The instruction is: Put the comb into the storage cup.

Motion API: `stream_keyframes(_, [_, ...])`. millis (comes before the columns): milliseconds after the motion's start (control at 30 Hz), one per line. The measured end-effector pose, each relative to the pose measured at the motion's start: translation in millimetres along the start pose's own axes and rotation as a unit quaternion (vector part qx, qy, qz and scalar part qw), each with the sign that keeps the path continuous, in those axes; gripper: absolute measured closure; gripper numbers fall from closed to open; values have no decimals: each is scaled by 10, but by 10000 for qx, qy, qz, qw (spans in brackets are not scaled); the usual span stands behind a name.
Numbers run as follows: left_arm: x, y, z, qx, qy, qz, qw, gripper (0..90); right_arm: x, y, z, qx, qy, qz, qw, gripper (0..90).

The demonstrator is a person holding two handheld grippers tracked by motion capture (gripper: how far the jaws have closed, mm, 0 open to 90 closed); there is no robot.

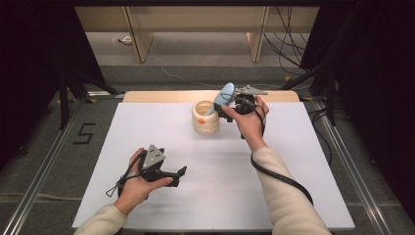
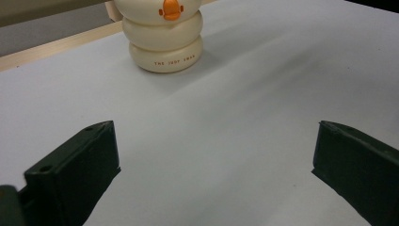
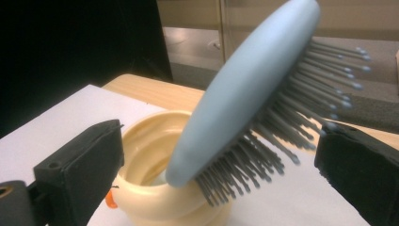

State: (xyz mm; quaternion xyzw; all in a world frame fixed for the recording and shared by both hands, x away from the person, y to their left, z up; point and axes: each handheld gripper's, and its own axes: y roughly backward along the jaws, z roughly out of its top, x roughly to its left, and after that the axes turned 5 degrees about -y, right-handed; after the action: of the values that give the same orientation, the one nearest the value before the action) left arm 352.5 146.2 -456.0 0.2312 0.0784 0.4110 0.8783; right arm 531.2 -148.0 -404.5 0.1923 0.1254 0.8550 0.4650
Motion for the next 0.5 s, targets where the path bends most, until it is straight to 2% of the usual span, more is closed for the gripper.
stream_keyframes(500, [4, 1, -3, 5, -8, 25, 10000, 1, -48, 254, -124, -36, 3, 170, 9998, 34])
